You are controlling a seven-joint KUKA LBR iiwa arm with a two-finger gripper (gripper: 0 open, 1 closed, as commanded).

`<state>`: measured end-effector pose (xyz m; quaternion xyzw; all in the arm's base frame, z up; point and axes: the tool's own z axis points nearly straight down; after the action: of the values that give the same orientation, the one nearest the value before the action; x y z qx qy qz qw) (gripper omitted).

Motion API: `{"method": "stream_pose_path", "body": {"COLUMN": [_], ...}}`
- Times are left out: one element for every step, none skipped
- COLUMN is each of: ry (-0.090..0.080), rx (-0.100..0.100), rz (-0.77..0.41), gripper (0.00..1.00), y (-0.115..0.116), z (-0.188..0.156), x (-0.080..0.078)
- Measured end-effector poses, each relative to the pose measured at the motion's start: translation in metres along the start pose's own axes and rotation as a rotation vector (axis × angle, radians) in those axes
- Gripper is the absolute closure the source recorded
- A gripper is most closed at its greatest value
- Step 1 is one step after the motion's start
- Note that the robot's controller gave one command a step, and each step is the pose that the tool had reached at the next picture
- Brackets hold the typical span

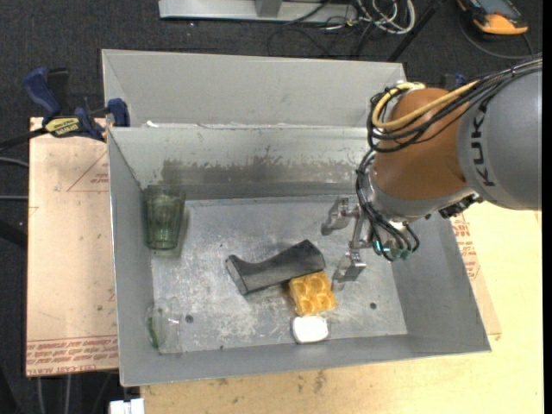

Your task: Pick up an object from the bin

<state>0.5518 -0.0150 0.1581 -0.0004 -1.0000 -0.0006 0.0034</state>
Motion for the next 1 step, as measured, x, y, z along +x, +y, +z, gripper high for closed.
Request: {"method": "stream_pose_path", "body": {"ry": [-0.007], "rx": [0.000], "rz": [0.000], "gripper": [0.00], "y": [0.0000], "z": [-0.0039], "x": [-0.0018]}}
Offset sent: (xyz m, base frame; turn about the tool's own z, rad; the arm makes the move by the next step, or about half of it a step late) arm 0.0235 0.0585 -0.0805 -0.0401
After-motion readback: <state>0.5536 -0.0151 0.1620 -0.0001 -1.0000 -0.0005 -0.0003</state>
